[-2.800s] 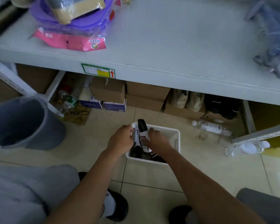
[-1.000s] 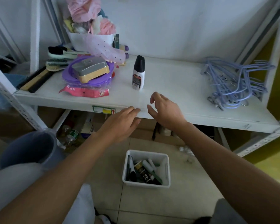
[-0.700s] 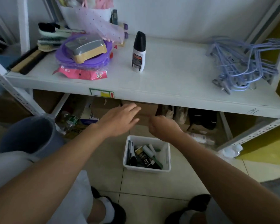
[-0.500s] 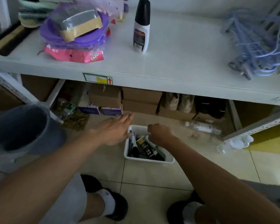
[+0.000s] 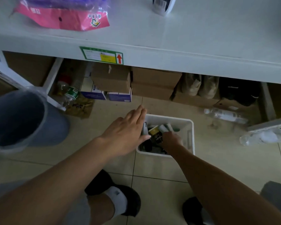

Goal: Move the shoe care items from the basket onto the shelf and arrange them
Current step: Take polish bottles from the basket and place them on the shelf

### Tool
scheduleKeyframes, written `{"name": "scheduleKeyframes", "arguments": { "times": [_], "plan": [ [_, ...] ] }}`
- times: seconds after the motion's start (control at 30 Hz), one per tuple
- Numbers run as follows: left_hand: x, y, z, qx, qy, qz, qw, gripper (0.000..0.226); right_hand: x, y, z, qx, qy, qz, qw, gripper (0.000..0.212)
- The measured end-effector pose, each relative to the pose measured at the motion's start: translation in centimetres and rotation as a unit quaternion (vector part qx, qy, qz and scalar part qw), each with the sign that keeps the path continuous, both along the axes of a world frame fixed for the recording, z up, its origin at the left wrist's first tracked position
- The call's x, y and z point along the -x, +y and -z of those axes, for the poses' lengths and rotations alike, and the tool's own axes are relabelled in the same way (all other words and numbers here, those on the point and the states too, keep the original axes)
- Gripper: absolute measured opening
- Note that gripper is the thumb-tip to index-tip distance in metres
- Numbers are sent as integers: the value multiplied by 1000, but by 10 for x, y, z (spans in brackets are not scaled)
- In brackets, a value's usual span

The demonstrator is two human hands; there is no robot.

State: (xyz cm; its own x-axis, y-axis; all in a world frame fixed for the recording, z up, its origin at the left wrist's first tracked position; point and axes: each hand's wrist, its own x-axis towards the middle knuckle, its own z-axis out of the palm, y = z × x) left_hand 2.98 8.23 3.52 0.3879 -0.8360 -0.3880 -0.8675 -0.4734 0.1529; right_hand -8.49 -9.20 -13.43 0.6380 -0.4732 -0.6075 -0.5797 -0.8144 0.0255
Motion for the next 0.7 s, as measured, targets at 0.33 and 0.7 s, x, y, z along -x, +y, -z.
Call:
{"name": "scheduleKeyframes", "arguments": {
  "times": [0.33,0.7],
  "plan": [
    [2,1,4,-9,-17,32,999,86,10,-1,12,-59,-84,85,991,65],
    [13,-10,-45,182,-29,-37,982,69,20,-10,-146,-81,-286,-11,955,43]
  ]
}}
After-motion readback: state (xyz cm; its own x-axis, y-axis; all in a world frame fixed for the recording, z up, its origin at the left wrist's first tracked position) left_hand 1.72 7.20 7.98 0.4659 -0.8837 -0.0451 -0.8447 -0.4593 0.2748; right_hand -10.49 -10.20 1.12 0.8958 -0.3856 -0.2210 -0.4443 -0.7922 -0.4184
